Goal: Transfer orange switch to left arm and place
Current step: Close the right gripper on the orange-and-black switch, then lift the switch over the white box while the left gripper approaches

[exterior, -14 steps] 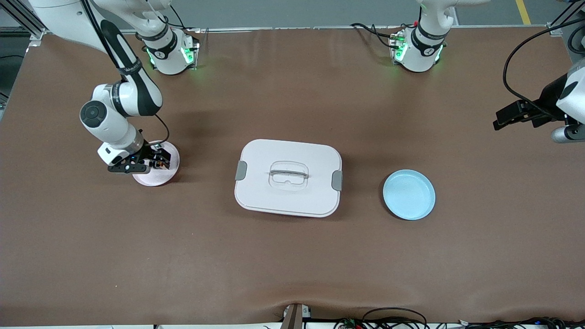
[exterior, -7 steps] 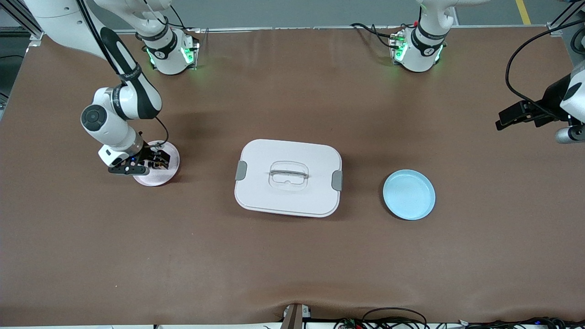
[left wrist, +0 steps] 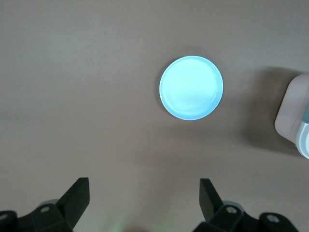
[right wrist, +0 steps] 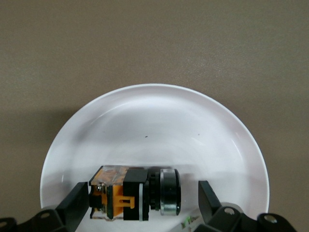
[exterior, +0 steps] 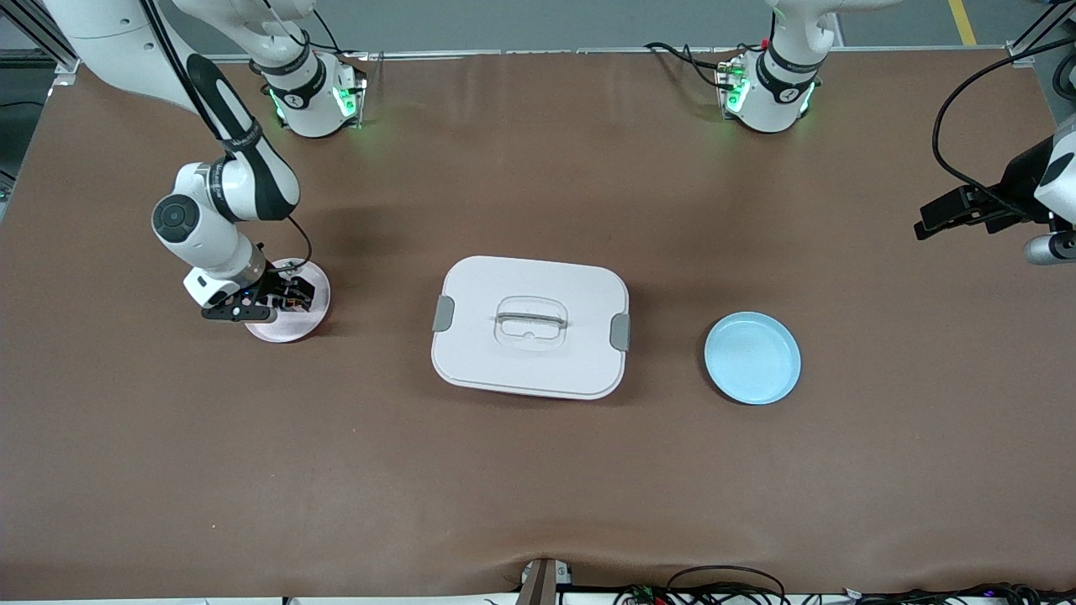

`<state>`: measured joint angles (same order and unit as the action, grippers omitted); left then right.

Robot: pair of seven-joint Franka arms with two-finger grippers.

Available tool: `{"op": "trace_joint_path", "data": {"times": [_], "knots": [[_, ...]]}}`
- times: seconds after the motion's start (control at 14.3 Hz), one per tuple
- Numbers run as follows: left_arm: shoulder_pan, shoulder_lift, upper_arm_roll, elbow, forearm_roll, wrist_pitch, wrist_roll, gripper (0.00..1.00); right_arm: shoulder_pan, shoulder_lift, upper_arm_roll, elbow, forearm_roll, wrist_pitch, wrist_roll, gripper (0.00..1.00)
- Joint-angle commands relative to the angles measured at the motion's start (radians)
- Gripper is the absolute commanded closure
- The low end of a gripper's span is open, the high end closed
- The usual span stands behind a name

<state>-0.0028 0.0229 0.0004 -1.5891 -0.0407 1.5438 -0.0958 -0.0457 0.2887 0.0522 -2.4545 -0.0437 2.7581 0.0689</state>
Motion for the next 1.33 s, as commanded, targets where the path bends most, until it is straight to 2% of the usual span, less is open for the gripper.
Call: {"op": "trace_joint_path", "data": {"times": [0.0, 0.07, 0.14, 0.21, 0.35, 0.42, 0.63, 0.84, 1.05, 1.26], "knots": [[-0.003, 0.006, -0.005, 0.006, 0.016, -0.014, 0.007, 0.00, -0.011, 0.007, 0.008, -0.004, -0.018, 0.015, 0.012, 0.00], [-0.006, 0.012, -0.006, 0.006, 0.016, -0.017, -0.001, 0.00, -0.011, 0.007, 0.008, -0.004, -0.018, 0.014, 0.012, 0.00], [-0.009, 0.014, -0.010, 0.008, 0.016, -0.034, -0.002, 0.00, -0.011, 0.007, 0.008, -0.004, -0.018, 0.012, 0.012, 0.22], [-0.010, 0.014, -0.011, 0.008, 0.016, -0.048, 0.001, 0.00, -0.011, 0.007, 0.008, -0.004, -0.018, 0.011, 0.014, 0.51], [-0.010, 0.014, -0.011, 0.011, 0.013, -0.053, 0.008, 0.00, -0.011, 0.007, 0.009, -0.004, -0.015, 0.006, 0.020, 0.95], [-0.008, 0.014, -0.011, 0.011, 0.010, -0.053, 0.005, 0.00, -0.011, 0.007, 0.009, -0.004, -0.007, 0.005, 0.020, 1.00], [-0.006, 0.014, -0.011, 0.011, 0.009, -0.054, -0.004, 0.00, -0.011, 0.003, 0.012, -0.001, -0.005, -0.006, 0.064, 1.00], [0.000, 0.015, -0.013, 0.008, -0.048, -0.067, 0.001, 0.00, -0.006, -0.037, 0.027, 0.018, 0.001, -0.101, 0.143, 1.00], [0.016, 0.008, -0.011, 0.000, -0.155, -0.076, 0.005, 0.00, 0.009, -0.095, 0.037, 0.112, 0.108, -0.307, 0.163, 1.00], [0.039, -0.003, -0.010, -0.024, -0.279, -0.056, 0.008, 0.00, 0.021, -0.109, 0.037, 0.265, 0.246, -0.545, 0.201, 1.00]]}}
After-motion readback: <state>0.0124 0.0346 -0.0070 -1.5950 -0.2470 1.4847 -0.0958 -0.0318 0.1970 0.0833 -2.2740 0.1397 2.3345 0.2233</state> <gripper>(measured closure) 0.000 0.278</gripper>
